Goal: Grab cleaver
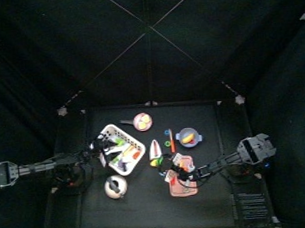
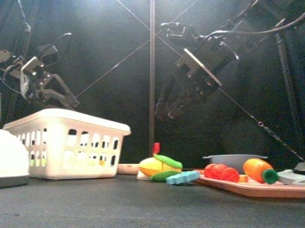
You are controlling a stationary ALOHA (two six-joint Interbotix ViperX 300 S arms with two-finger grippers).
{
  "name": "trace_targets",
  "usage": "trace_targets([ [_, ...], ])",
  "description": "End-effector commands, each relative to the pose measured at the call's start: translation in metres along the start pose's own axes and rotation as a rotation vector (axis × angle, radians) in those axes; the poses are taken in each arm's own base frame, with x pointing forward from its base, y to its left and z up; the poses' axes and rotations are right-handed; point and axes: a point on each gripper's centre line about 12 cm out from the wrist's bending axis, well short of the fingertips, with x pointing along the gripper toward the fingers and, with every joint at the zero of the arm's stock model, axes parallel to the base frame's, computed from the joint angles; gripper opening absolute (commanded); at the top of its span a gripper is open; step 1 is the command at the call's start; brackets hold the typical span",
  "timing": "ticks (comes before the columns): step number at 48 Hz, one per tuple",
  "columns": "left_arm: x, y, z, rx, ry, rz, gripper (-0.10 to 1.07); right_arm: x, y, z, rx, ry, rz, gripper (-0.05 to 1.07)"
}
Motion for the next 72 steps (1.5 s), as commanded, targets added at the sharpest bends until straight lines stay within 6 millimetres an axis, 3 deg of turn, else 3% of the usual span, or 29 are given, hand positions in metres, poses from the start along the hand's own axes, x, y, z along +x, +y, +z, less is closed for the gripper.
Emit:
trace_targets([
  [1,0.004,-0.004,0.024,-0.054,-0.039,-0.006,0.89,-0.026,-0.007,0.038,0.042,-0.114,0.039,0.93],
  [9,0.007,-0.019,0.057,-0.096,0.010,-0.055,0.89,-0.049,-0.026,0.058,0.022,-0.223,0.050,0.93],
  [19,0.012,-0.035,0.085,-0.172,0.213,-0.109,0.88,-0.082,-0.053,0.075,0.015,-0.352,0.045,0.93],
  [36,0.036,-0.049,0.129,-0.290,0.426,-0.113,0.88,-0.101,-0.080,0.063,-0.041,-0.425,0.014,0.93],
  [52,0.051,-0.052,0.161,-0.318,0.626,0.132,0.88,-0.124,-0.105,0.046,-0.013,-0.455,0.021,0.93],
  [61,0.060,-0.067,0.158,-0.287,0.650,0.300,0.88,-0.129,-0.109,0.043,0.000,-0.463,0.029,0.93],
  [72,0.070,-0.081,0.125,-0.371,0.735,0.428,0.88,-0.127,-0.101,0.042,-0.008,-0.449,0.046,0.93],
])
